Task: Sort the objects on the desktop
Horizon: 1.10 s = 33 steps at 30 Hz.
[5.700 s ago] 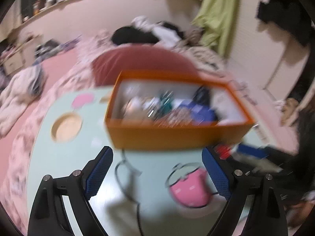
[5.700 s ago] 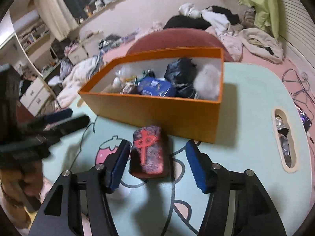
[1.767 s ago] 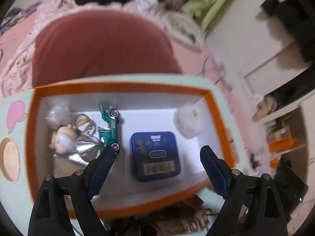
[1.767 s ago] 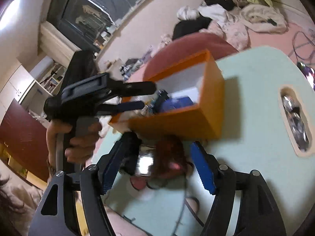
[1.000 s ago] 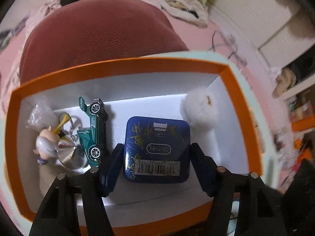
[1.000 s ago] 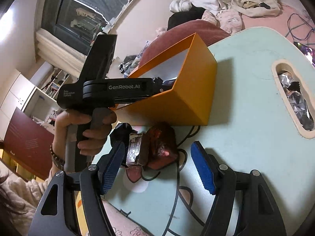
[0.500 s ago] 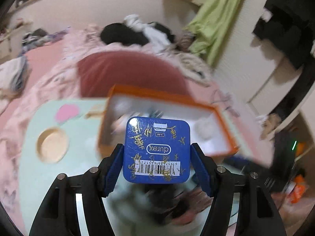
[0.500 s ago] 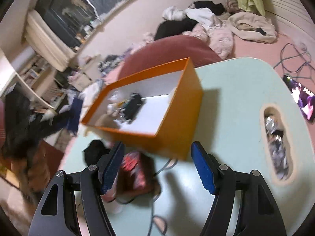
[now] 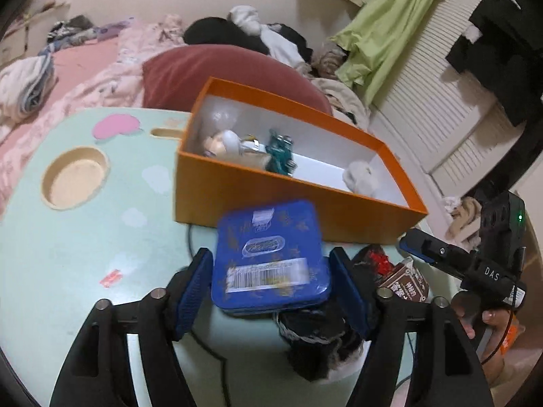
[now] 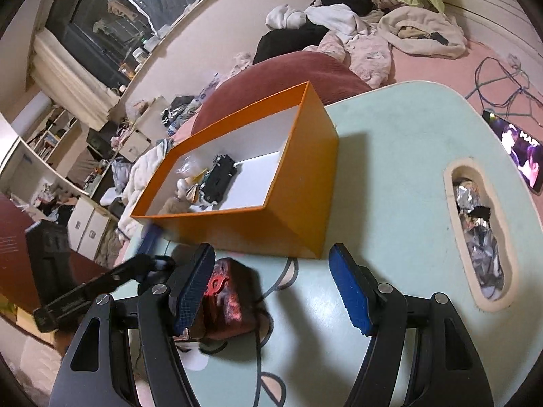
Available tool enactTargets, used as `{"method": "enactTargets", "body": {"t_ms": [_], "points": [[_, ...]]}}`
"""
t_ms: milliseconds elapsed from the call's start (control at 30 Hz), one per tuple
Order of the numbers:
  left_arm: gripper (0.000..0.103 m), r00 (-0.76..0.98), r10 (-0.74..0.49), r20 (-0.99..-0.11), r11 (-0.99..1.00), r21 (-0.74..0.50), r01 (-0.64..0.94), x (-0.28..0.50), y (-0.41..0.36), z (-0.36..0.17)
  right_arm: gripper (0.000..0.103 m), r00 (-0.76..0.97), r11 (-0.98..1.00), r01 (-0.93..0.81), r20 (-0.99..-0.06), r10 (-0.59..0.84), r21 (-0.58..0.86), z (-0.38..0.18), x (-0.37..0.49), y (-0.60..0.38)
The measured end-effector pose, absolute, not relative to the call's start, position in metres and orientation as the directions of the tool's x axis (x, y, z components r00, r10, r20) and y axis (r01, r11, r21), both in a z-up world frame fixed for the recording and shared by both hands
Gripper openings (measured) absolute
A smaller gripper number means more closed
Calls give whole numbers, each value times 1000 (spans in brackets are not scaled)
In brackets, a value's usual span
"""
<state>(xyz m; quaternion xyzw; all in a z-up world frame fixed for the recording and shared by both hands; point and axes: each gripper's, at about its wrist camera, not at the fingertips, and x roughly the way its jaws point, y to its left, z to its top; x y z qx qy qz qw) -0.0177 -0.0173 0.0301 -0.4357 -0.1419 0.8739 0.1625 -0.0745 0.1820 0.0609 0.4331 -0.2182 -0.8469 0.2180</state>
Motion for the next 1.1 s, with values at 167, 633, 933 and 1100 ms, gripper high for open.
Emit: {"method": "enactTargets", "body": {"t_ms": [167, 633, 933, 1100], "points": [[87, -600, 430, -675, -902, -354, -248, -5, -6, 33, 70, -550, -794, 237, -596, -585, 560, 72, -65, 178], [103, -601, 297, -742, -950, -169, -261, 26, -9, 19, 60, -503, -715, 430, -512, -697, 551, 126, -110, 128], [103, -596, 314, -739, -947, -202, -249, 27, -13, 19, 45, -370, -883, 231, -802, -468, 409, 95, -193, 58], [103, -601, 319, -733, -947, -214, -241, 29, -14, 20, 42, -246, -921, 189, -892, -380, 341, 60, -207, 37]]}}
